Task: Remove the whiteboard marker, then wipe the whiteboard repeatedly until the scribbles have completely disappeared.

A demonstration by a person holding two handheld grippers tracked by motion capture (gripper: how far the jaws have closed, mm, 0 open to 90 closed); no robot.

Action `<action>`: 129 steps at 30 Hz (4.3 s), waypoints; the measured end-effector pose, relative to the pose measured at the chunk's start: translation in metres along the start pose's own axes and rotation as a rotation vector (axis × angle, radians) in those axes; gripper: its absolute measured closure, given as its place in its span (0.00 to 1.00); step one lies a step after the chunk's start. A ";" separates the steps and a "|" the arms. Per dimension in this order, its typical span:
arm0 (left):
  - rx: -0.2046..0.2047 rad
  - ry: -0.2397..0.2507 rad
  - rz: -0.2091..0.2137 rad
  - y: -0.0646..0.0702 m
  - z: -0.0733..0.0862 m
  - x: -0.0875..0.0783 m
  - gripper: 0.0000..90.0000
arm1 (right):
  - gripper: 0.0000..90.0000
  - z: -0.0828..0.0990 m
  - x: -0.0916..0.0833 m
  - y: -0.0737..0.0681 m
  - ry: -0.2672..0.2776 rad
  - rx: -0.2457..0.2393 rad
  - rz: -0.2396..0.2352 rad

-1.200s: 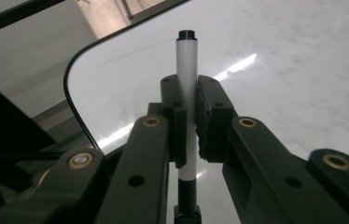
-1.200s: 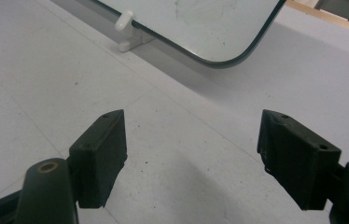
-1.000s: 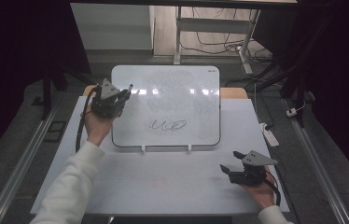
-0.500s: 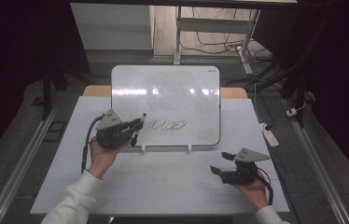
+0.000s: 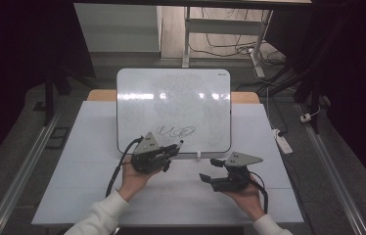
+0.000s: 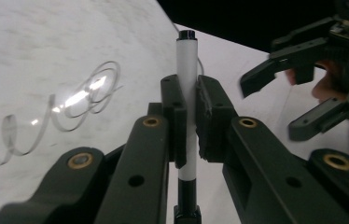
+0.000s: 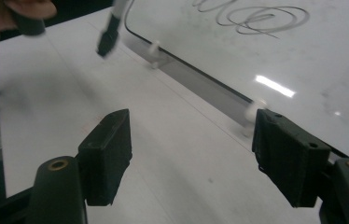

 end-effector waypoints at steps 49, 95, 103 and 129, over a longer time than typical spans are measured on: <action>-0.046 -0.011 -0.016 0.016 0.006 -0.009 0.39 | 0.85 -0.018 0.033 -0.005 -0.052 0.180 -0.083; -0.193 -0.176 -0.230 -0.065 0.144 -0.106 0.33 | 0.85 -0.069 0.012 0.090 0.199 0.066 0.179; -0.193 -0.160 -0.248 -0.069 0.142 -0.105 0.33 | 0.85 -0.067 0.025 0.106 0.183 0.048 0.198; -0.216 -0.141 -0.256 -0.069 0.139 -0.105 0.33 | 0.86 -0.084 0.069 0.106 0.177 -0.027 0.193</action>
Point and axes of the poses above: each handheld gripper's, and its own axes: x roughly forward along the jaws, z roughly out of its underside, y roughly to its right, the point moved 9 cm from there along x, roughly forward along the jaws, and after that the axes turned 5 degrees about -y, right-handed, at the moved point
